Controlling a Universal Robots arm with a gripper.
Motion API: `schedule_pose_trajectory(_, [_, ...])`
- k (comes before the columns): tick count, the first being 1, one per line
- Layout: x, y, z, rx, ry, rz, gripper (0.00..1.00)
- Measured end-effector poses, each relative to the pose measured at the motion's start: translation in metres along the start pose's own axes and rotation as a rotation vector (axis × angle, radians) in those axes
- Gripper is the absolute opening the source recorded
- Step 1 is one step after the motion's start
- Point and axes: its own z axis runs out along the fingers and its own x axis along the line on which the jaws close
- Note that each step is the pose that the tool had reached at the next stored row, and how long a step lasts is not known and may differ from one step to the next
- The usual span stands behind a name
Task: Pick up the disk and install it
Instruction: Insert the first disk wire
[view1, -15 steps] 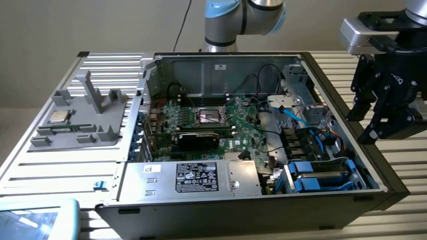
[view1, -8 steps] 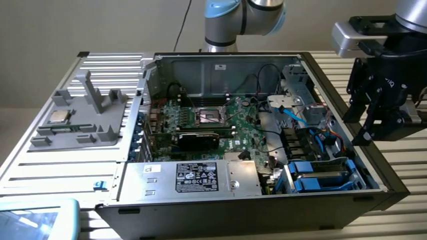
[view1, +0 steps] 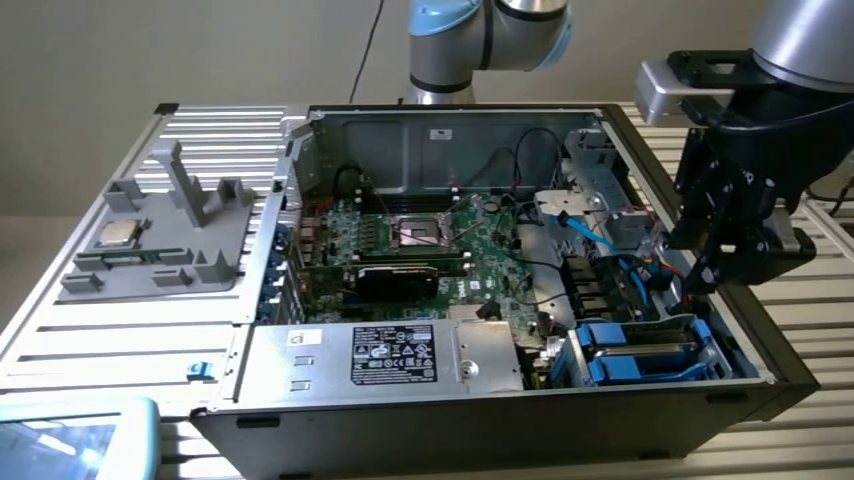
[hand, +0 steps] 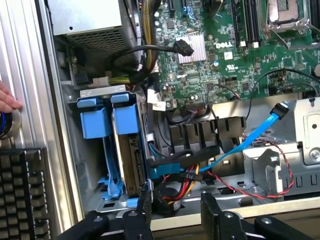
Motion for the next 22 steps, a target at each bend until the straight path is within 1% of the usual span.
schedule_pose_trajectory(2, [-0.003, 0.0047, 0.0, 0.0001, -0.0002, 0.0, 0.52])
schedule_pose_trajectory(3, [-0.005, 0.0056, 0.0004, -0.0002, -0.002, 0.001, 0.52])
schedule_pose_trajectory(4, [-0.006, 0.0059, 0.0009, -0.0011, -0.0072, 0.001, 0.52])
schedule_pose_trajectory(5, [-0.006, 0.006, 0.0015, -0.0025, -0.0156, 0.001, 0.52])
schedule_pose_trajectory(6, [-0.006, 0.0061, 0.0024, -0.0037, -0.0228, 0.002, 0.52])
schedule_pose_trajectory(7, [-0.006, 0.0062, 0.0036, -0.0042, -0.0261, 0.004, 0.52])
schedule_pose_trajectory(8, [-0.006, 0.0065, 0.0052, -0.0044, -0.0272, 0.008, 0.52])
schedule_pose_trajectory(10, [-0.006, 0.0072, 0.0079, -0.0049, -0.0262, 0.019, 0.52])
schedule_pose_trajectory(12, [-0.007, 0.0078, 0.0101, -0.0074, -0.0254, 0.028, 0.52])
schedule_pose_trajectory(15, [-0.007, 0.0083, 0.0115, -0.0121, -0.0226, 0.055, 0.52])
schedule_pose_trajectory(19, [-0.006, 0.009, 0.0124, -0.0125, -0.0203, 0.092, 0.52])
schedule_pose_trajectory(20, [-0.006, 0.0093, 0.0127, -0.0137, -0.0199, 0.098, 0.52])
schedule_pose_trajectory(22, [-0.006, 0.0105, 0.0135, -0.0197, -0.0181, 0.106, 0.52])
